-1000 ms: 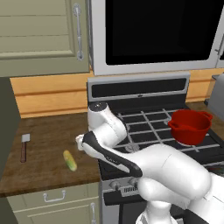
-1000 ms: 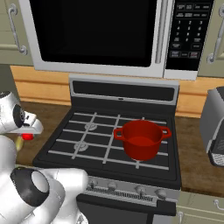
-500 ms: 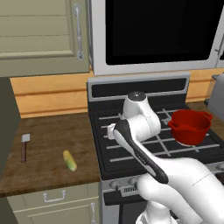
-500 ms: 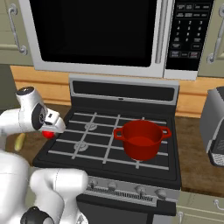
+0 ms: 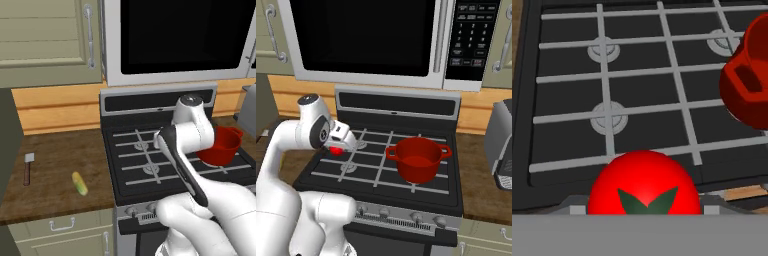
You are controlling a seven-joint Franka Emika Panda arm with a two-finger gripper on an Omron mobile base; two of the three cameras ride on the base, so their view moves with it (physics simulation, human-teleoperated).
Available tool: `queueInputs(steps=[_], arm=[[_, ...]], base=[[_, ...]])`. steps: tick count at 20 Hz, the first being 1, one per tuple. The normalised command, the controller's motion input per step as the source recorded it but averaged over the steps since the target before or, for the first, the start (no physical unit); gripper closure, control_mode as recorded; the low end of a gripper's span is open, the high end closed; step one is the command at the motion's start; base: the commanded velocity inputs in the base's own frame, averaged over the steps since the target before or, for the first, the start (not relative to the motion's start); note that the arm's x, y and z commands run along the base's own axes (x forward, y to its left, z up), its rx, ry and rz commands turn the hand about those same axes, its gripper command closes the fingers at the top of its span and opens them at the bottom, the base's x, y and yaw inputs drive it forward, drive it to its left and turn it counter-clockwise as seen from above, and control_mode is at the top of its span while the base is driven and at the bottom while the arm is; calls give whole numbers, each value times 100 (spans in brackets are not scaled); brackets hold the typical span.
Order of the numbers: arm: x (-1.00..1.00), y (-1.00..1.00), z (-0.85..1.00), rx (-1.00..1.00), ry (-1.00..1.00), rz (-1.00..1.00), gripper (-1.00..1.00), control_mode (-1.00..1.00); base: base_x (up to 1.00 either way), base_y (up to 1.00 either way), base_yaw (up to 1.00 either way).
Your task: Put the cucumber and tomato in the pot. Retrieve the spatula and lightly stir the vegetables in the pot.
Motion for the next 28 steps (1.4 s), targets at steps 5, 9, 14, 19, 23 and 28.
queueInputs(steps=[5, 9, 14, 19, 23, 28], arm=[[1, -100, 23, 0, 1, -8, 100, -100], [19, -100, 0, 4, 1, -3, 100, -100], [41, -100, 0, 10, 3, 0, 100, -100], [64, -84, -1, 8, 5, 0, 100, -100], [68, -59, -26, 2, 7, 0, 100, -100], [36, -44, -37, 0, 1, 0, 100, -100]], base=[[0, 0, 0], [0, 0, 0], [0, 0, 0], [0, 0, 0], [0, 0, 0], [0, 0, 0]])
